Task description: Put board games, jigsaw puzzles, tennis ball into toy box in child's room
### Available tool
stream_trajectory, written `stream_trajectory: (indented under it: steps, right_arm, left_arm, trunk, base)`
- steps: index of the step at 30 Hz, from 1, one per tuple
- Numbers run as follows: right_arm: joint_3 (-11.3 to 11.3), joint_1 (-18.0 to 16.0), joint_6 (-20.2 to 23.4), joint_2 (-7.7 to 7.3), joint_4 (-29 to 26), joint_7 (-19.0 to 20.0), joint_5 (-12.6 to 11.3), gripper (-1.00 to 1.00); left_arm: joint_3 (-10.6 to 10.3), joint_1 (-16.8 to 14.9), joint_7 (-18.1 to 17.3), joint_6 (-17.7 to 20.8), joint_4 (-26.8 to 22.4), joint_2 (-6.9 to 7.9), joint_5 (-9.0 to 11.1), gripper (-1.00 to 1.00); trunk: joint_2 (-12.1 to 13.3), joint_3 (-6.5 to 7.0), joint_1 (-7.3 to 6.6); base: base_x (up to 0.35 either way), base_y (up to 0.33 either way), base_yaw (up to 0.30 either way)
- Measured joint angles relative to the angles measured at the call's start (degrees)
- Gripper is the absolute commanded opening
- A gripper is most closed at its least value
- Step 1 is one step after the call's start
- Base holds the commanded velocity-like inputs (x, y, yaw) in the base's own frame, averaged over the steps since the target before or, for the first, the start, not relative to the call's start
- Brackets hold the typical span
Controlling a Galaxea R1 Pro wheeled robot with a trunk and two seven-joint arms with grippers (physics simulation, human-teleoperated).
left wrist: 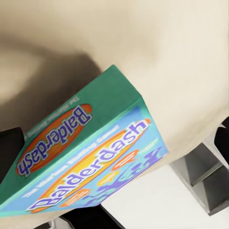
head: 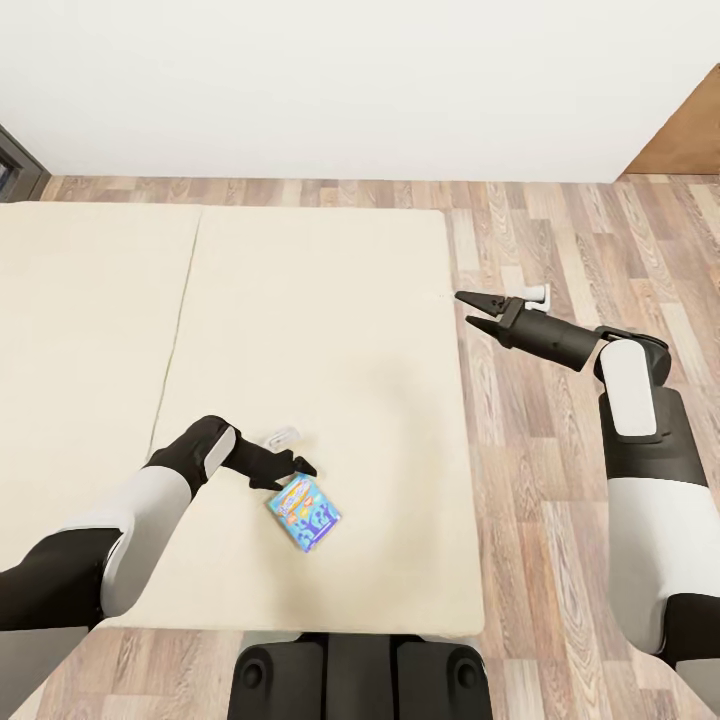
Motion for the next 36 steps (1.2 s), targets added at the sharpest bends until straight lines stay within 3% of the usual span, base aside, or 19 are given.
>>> stream_trajectory:
  steps: [36]
  right_arm:
    - [0.04, 0.02, -0.01, -0.01, 0.01, 0.01, -0.03, 1.00]
  left_arm:
    - [0.02, 0.00, 0.04, -0.06, -0.01, -0.01, 0.09, 1.00]
  trunk:
    - [0.00, 0.00, -0.01]
  base:
    - [-0.031, -0.092, 0.000]
